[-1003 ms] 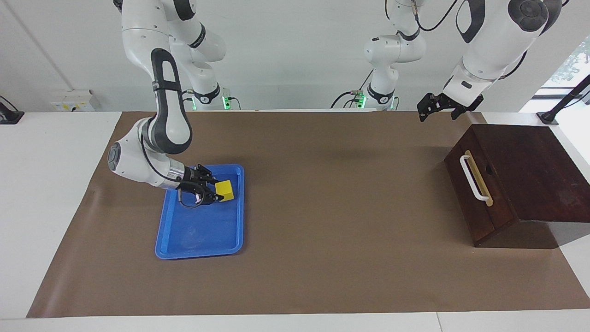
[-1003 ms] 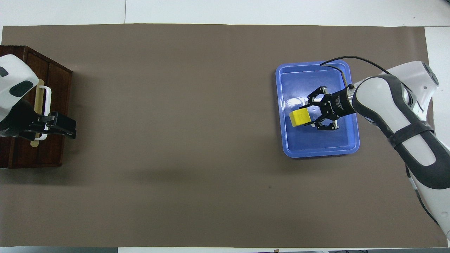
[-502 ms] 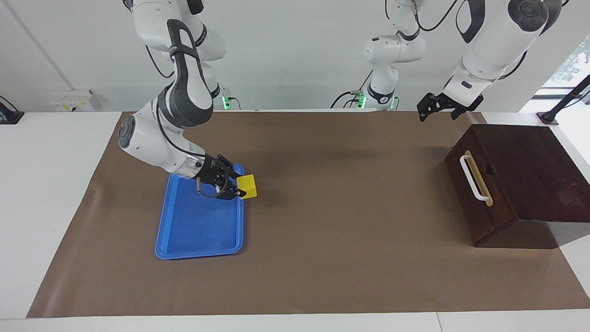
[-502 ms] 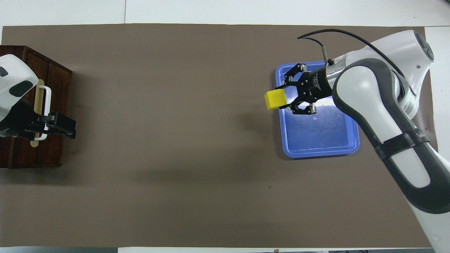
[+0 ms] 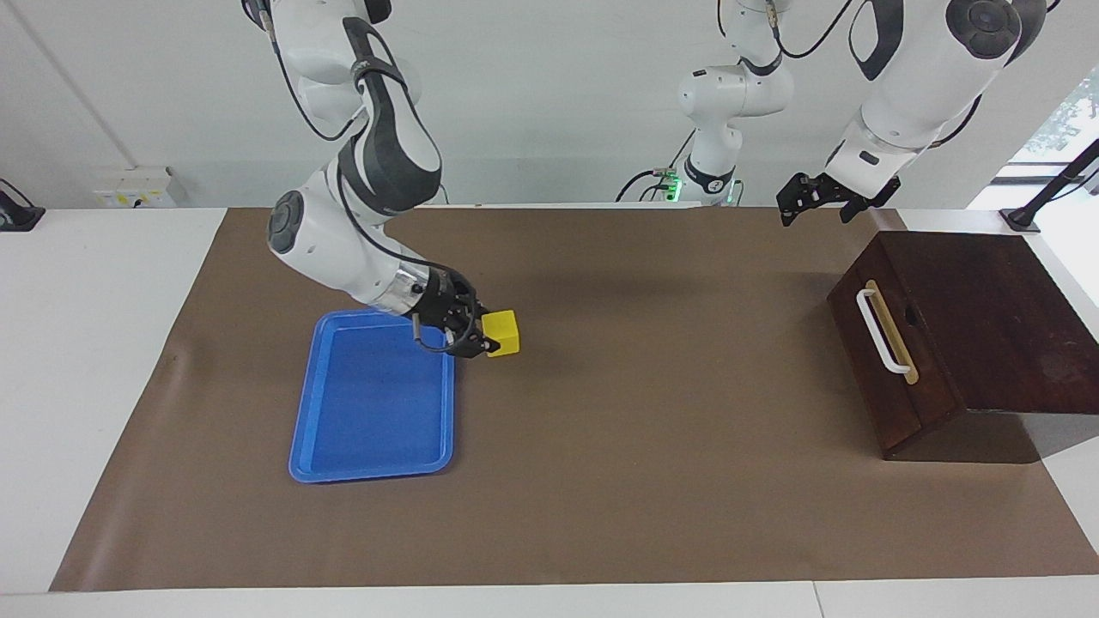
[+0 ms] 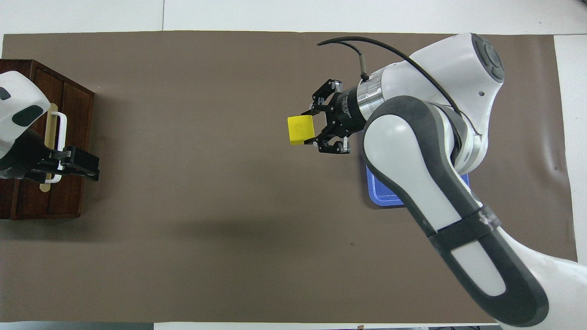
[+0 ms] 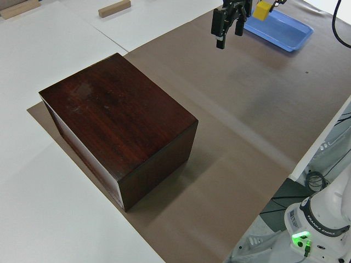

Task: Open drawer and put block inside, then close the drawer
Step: 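Lift the yellow cube with the right gripper toward the table center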

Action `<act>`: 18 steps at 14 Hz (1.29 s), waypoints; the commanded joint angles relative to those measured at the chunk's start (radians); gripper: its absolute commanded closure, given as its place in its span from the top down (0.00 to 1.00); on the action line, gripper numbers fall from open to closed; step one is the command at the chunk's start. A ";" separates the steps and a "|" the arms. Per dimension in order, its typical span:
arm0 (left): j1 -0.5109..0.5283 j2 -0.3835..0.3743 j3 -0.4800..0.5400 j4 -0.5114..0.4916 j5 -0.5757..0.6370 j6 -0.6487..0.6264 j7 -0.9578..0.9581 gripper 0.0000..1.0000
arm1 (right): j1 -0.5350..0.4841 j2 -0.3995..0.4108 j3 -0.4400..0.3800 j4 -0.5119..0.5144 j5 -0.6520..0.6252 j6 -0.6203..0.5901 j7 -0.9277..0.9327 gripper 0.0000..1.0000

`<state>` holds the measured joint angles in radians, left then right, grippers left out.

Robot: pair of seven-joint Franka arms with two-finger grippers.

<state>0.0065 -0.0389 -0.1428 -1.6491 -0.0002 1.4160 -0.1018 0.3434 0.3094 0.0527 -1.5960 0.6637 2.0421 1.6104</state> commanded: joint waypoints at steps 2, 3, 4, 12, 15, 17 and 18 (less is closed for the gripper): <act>0.009 -0.023 -0.005 -0.018 0.002 -0.005 0.004 1.00 | 0.092 0.013 -0.005 0.016 0.007 0.105 0.109 0.00; 0.009 -0.023 -0.005 -0.018 0.002 -0.005 0.004 1.00 | 0.110 0.014 -0.005 0.016 0.002 0.124 0.120 0.00; 0.009 -0.023 -0.005 -0.018 0.002 -0.005 0.004 1.00 | 0.123 0.014 -0.004 0.016 0.001 0.130 0.134 0.00; -0.008 -0.036 -0.015 -0.017 0.000 -0.002 0.004 1.00 | 0.149 0.013 -0.004 0.021 0.017 0.106 0.207 0.00; -0.005 -0.039 -0.014 -0.028 -0.001 0.015 -0.051 1.00 | 0.151 0.013 -0.002 0.021 0.019 0.101 0.220 0.00; -0.017 -0.038 -0.017 -0.049 -0.009 0.101 -0.340 1.00 | 0.151 0.013 -0.002 0.022 0.020 0.099 0.223 0.00; -0.045 -0.029 -0.018 -0.051 -0.021 0.128 -0.518 1.00 | 0.152 0.013 -0.002 0.022 0.019 0.099 0.223 0.00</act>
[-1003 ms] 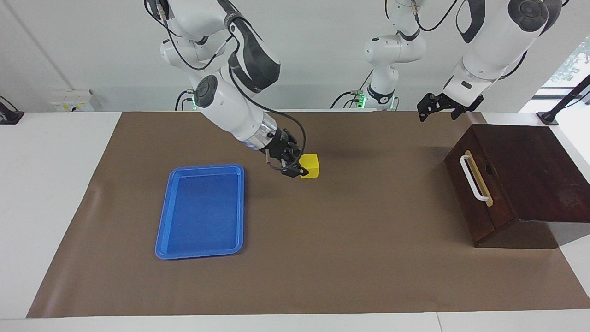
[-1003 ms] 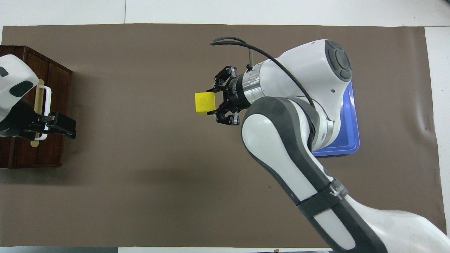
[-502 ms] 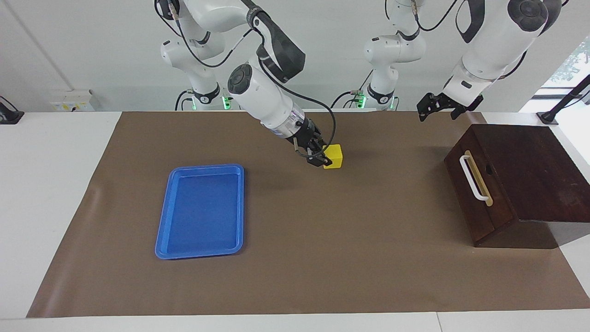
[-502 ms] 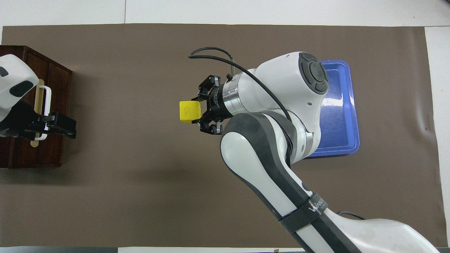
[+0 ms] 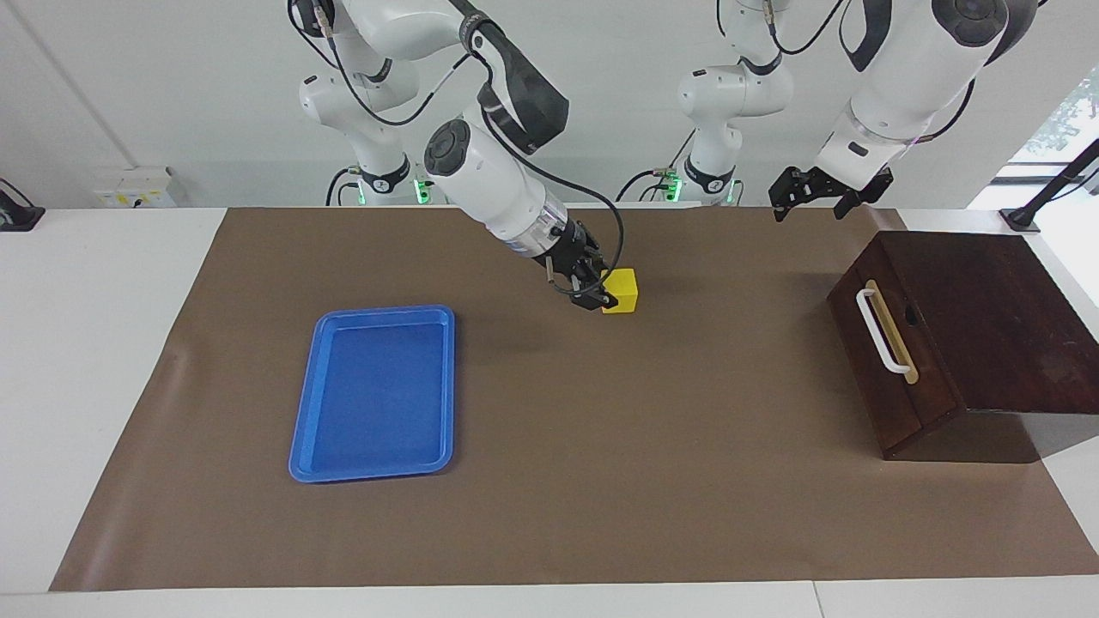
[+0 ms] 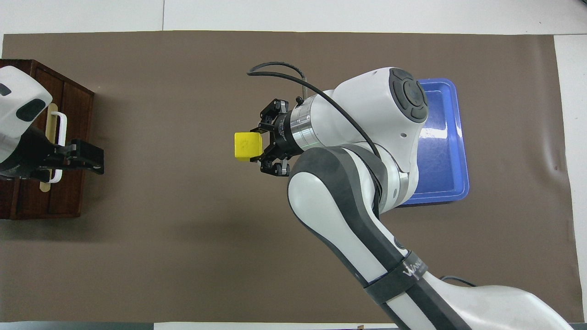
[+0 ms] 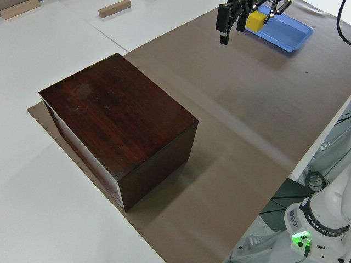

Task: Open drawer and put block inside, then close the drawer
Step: 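Pull the cabinet drawer open with the left gripper while holding the cube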

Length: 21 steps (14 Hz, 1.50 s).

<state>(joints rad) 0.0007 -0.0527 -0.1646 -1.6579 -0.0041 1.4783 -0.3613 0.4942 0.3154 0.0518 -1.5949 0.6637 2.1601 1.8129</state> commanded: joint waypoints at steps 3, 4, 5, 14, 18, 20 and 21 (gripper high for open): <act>-0.082 0.011 0.002 -0.045 -0.036 0.131 -0.609 1.00 | 0.010 0.007 -0.001 0.021 0.019 -0.019 0.020 0.00; -0.082 0.004 0.004 -0.068 -0.042 0.144 -0.608 1.00 | 0.010 0.007 -0.001 0.021 0.019 -0.019 0.020 0.00; -0.067 -0.004 0.007 -0.101 -0.040 0.186 -0.555 1.00 | 0.012 0.007 -0.001 0.021 0.019 -0.020 0.020 0.00; -0.057 0.108 0.010 -0.335 0.589 0.535 0.047 1.00 | 0.011 0.007 -0.001 0.023 0.020 -0.039 0.019 0.00; 0.063 0.146 0.010 -0.394 0.612 0.759 0.175 1.00 | 0.009 0.007 -0.001 0.023 0.020 -0.039 0.019 0.00; 0.085 0.165 0.011 -0.393 0.612 0.787 0.185 1.00 | 0.004 0.007 -0.003 0.024 0.022 -0.040 0.019 0.00; 0.087 0.165 0.013 -0.391 0.612 0.783 0.185 1.00 | 0.004 0.007 -0.003 0.029 0.025 -0.040 0.019 0.00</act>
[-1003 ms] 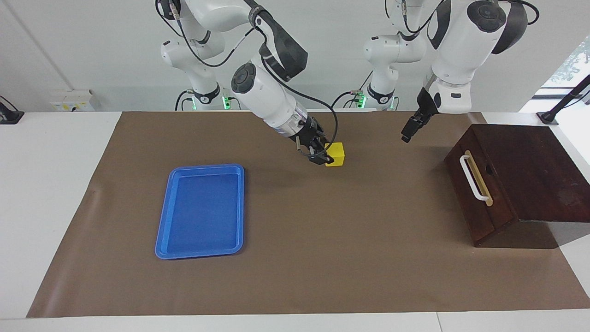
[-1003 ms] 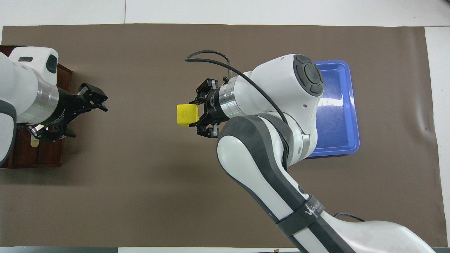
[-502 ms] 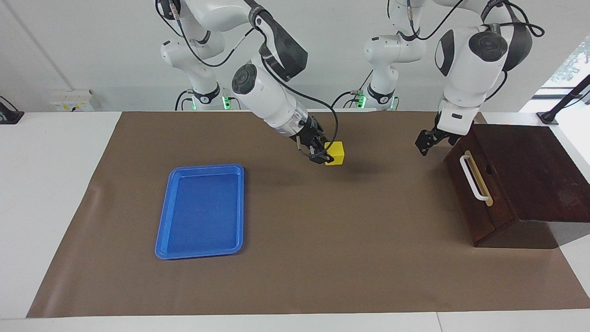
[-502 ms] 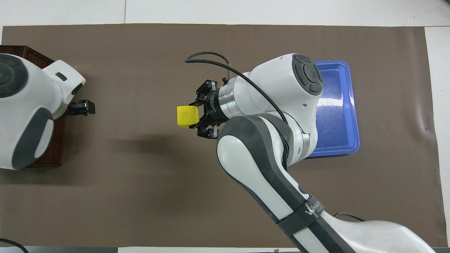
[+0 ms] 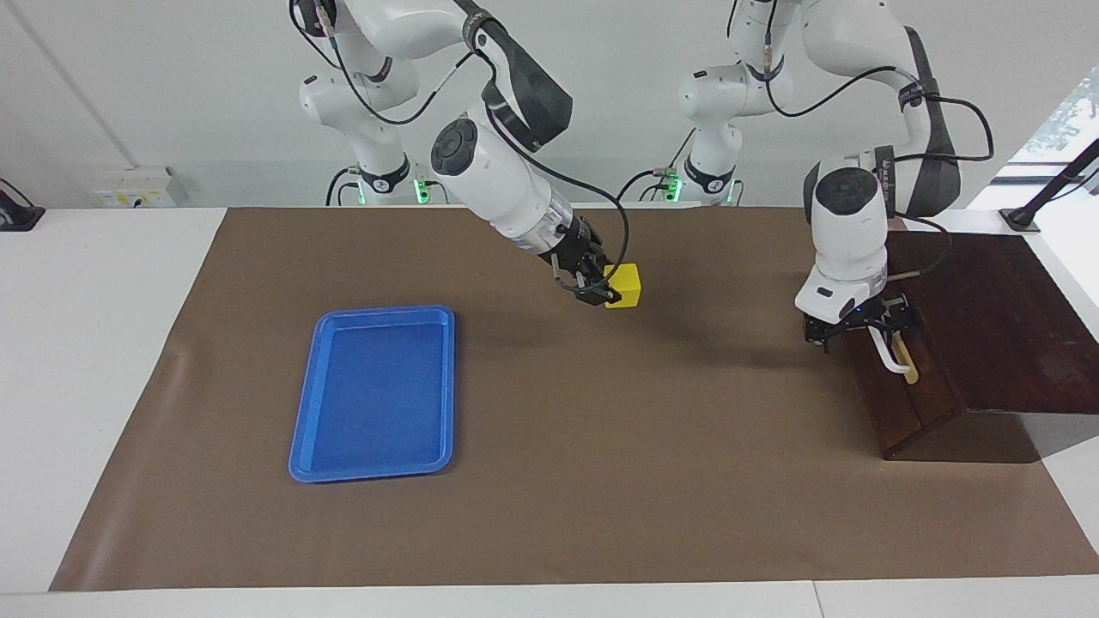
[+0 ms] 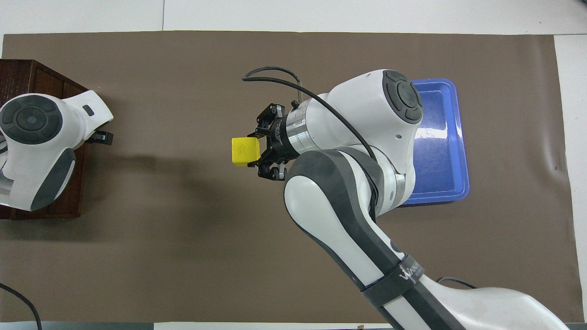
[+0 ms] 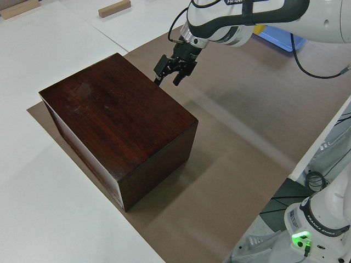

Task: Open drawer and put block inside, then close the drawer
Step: 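Pull the cabinet drawer open with the left gripper while holding the cube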

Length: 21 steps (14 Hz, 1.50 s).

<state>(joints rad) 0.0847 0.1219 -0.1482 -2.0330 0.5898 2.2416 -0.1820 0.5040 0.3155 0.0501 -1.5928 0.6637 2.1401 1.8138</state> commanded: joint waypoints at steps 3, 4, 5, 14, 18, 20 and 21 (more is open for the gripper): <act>0.038 -0.011 -0.005 -0.030 0.018 0.039 0.004 1.00 | -0.009 0.007 -0.001 0.028 0.027 -0.020 0.018 0.00; 0.043 -0.011 -0.005 -0.042 0.018 0.053 0.003 1.00 | -0.009 0.007 -0.001 0.028 0.027 -0.020 0.018 0.00; 0.041 -0.010 -0.007 -0.055 0.018 0.070 0.000 1.00 | -0.009 0.007 -0.001 0.028 0.027 -0.020 0.018 0.00; -0.197 0.096 -0.007 0.046 -0.114 0.004 -0.218 1.00 | -0.044 0.011 -0.004 0.028 0.024 -0.048 0.010 0.00; -0.223 0.096 -0.008 0.048 -0.120 -0.005 -0.226 1.00 | -0.059 0.010 -0.004 0.028 0.022 -0.058 0.007 0.00; -0.223 0.096 -0.008 0.051 -0.133 -0.008 -0.252 1.00 | -0.064 0.010 -0.004 0.030 0.021 -0.063 0.007 0.00; -0.221 0.096 -0.008 0.051 -0.131 -0.020 -0.251 1.00 | -0.064 0.010 -0.004 0.028 0.020 -0.063 0.007 0.00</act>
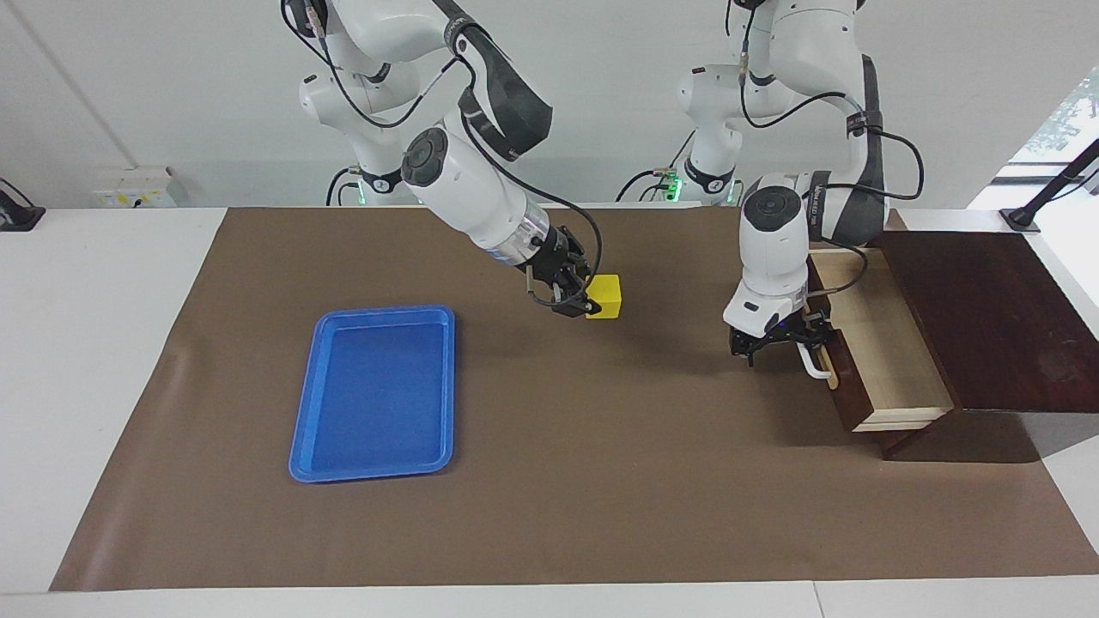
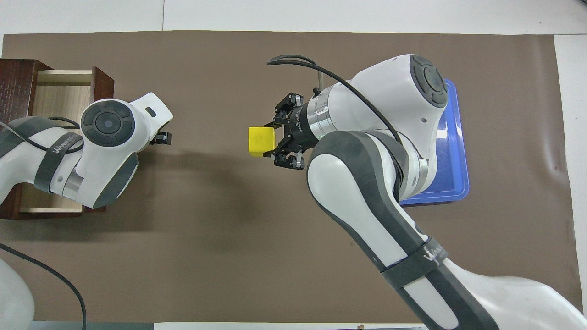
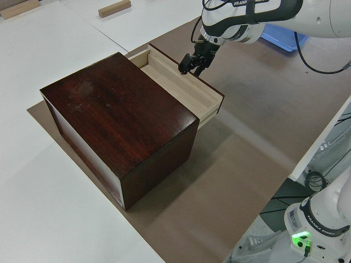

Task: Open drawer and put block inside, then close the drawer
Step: 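Pull the cabinet drawer open with the left gripper while holding the cube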

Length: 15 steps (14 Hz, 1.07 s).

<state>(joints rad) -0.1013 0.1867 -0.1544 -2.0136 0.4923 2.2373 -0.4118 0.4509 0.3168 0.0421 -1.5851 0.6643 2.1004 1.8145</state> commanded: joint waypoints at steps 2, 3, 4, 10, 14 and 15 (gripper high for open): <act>-0.025 0.033 -0.002 0.071 -0.038 -0.063 -0.018 1.00 | -0.011 0.008 0.004 0.022 0.021 -0.023 0.006 0.00; -0.023 0.030 -0.004 0.120 -0.055 -0.133 -0.015 1.00 | -0.011 0.008 0.004 0.022 0.021 -0.023 0.006 0.00; -0.024 0.028 -0.004 0.190 -0.114 -0.225 -0.016 1.00 | -0.011 0.008 0.004 0.022 0.021 -0.023 0.006 0.00; -0.038 0.025 -0.005 0.374 -0.392 -0.450 -0.547 1.00 | -0.011 0.008 0.004 0.027 0.023 -0.023 0.006 0.00; -0.096 0.020 -0.007 0.360 -0.472 -0.433 -1.096 1.00 | -0.008 0.008 0.005 0.028 0.024 -0.023 0.006 0.00; -0.127 0.020 -0.005 0.360 -0.472 -0.421 -1.230 1.00 | -0.006 0.008 0.007 0.028 0.024 -0.023 0.006 0.00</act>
<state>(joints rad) -0.1635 0.1995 -0.1723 -1.6639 0.0371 1.8141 -1.3818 0.4514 0.3168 0.0428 -1.5791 0.6643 2.0998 1.8145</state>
